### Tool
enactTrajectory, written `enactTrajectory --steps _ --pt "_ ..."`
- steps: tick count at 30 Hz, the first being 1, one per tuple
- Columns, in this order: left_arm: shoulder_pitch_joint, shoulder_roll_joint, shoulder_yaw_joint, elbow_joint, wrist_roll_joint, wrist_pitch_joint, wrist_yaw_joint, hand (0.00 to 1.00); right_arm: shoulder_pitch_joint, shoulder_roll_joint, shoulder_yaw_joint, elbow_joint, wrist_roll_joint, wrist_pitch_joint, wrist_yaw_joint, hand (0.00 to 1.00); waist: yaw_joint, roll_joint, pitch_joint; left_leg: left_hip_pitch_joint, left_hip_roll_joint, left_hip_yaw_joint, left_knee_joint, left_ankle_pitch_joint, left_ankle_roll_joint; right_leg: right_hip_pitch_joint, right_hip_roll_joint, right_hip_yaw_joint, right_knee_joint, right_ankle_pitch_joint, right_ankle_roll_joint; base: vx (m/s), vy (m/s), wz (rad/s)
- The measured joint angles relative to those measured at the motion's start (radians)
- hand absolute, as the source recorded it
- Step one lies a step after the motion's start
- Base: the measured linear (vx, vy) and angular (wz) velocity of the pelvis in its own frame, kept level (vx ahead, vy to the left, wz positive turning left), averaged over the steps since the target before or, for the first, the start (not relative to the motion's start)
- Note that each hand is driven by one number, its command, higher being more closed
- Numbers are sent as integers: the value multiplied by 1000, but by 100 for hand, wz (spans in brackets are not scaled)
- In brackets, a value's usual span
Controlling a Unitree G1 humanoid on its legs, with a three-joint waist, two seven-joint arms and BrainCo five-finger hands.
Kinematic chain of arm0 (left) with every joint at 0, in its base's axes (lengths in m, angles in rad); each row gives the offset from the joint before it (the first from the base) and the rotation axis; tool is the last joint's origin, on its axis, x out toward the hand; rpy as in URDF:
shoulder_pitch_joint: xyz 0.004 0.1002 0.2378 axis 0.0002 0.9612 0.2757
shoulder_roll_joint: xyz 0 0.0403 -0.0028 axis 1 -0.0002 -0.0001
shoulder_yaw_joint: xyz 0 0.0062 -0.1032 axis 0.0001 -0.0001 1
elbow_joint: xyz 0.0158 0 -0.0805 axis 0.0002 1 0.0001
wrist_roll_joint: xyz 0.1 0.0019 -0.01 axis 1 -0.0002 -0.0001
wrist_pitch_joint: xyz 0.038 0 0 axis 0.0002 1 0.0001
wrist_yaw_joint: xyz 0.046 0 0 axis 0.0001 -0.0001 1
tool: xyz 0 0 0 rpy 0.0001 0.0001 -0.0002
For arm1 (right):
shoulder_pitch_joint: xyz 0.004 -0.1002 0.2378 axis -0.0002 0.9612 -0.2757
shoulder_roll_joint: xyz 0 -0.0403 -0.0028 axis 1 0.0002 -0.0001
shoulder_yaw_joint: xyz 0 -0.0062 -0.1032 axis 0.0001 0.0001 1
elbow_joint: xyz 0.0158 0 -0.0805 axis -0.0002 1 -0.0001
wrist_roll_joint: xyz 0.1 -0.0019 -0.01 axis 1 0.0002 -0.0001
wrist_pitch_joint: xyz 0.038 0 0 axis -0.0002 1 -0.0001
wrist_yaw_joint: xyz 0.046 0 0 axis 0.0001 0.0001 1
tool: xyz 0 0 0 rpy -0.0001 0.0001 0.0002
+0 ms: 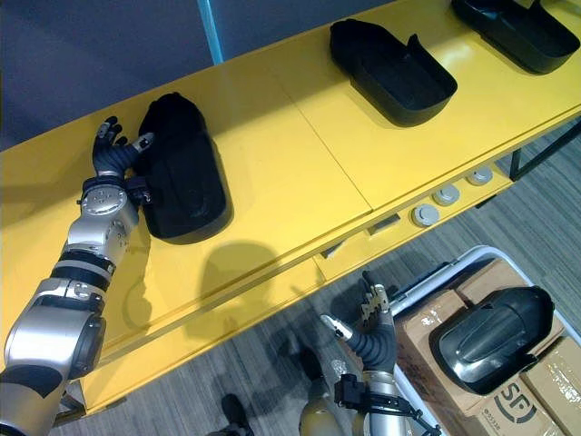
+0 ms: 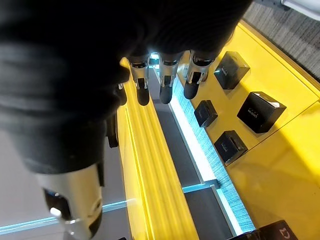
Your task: Walk over and take plastic housings, then place them on the shelf
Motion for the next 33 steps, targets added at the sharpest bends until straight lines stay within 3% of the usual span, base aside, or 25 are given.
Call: enactTrajectory --steps 8,9,12,15,17,20,22,28,33 --pt "2 -19 1 -156 -85 -23 42 0 -12 -1 -3 -5 -1 13 6 0 1 -3 -3 36 -4 -18 -6 -3 2 54 -7 -19 -22 0 0 3 44 6" --pt "5 -27 3 -185 -85 -23 45 0 -11 -1 -3 -11 -1 14 6 100 1 -3 -3 39 -5 -23 -8 -2 3 61 -7 -25 -23 0 0 3 43 18" --pt "75 -78 55 -384 -17 -38 85 0 -17 -4 -2 -43 -30 14 15 100 10 -7 -44 45 -5 -33 -22 2 4 70 -7 -36 -29 0 0 23 39 10" --pt "227 -184 148 -626 215 -31 189 0 -71 -20 -3 -63 -81 13 20 100 18 -5 -79 76 -6 -47 -47 9 3 103 -7 -63 -37 0 0 44 34 14" --pt "425 -277 166 -862 441 -20 263 0 -123 -26 -2 -62 -108 8 22 100 44 -4 -123 90 -8 -67 -76 24 3 117 -6 -91 -44 0 0 21 23 27" --pt "696 -369 162 -1112 621 -23 295 0 -203 -23 4 -44 -109 -11 28 100 91 -3 -148 89 -16 -92 -105 44 7 120 -13 -119 -50 -3 2 -11 17 27" --pt "857 -419 142 -1224 676 -51 299 0 -249 -22 16 -11 -109 -25 30 100 114 -3 -153 89 -24 -111 -126 60 9 121 -20 -141 -50 -6 6 -37 29 34" --pt "1178 -462 18 -1366 648 -227 233 0 -345 -20 76 180 -105 -31 21 100 176 3 -168 69 -51 -173 -195 115 13 107 -45 -206 -43 -17 5 -31 33 36" --pt "1314 -467 19 -1339 540 -285 209 0 -385 -13 86 288 -106 -31 -27 100 194 6 -171 30 -63 -226 -205 142 22 93 -58 -260 -43 -17 5 6 25 31"
